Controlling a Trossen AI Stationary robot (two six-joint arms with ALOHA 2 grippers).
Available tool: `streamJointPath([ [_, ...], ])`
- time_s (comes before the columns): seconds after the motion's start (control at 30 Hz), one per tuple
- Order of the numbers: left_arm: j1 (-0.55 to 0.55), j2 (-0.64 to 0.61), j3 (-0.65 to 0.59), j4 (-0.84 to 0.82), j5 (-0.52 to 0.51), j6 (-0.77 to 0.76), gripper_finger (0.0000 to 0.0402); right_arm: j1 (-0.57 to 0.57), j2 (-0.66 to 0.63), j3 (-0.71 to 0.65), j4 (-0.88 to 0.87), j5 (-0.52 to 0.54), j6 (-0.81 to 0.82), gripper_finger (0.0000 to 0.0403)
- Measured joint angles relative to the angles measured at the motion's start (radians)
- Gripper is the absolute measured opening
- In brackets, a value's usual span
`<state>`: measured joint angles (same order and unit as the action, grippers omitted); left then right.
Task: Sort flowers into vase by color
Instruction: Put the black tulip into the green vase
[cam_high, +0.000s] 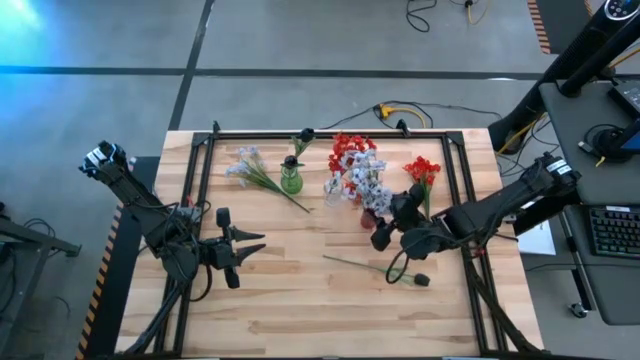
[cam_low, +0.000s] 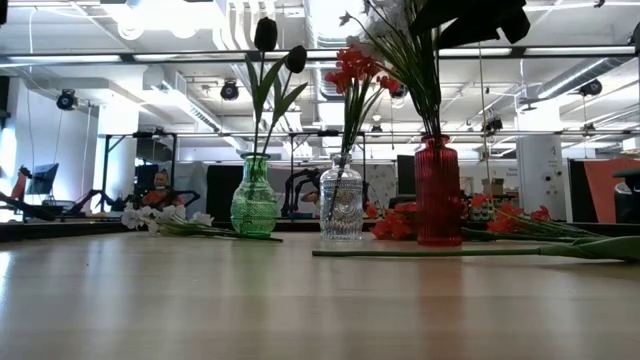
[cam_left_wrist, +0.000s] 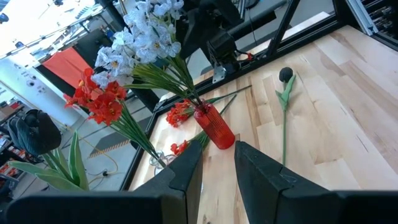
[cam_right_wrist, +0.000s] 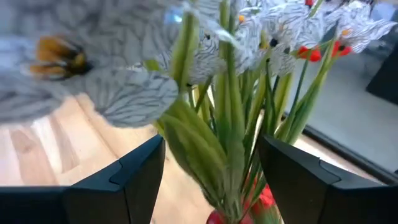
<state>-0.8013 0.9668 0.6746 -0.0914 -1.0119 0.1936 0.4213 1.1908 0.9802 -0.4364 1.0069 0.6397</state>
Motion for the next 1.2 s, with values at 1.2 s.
streamJointPath([
  [1.2, 0.0, 0.0, 0.0, 0.001, 0.0, -0.019, 0.0077, 0.004, 0.002, 0.324, -0.658, -0.387, 0.422, 0.0233],
])
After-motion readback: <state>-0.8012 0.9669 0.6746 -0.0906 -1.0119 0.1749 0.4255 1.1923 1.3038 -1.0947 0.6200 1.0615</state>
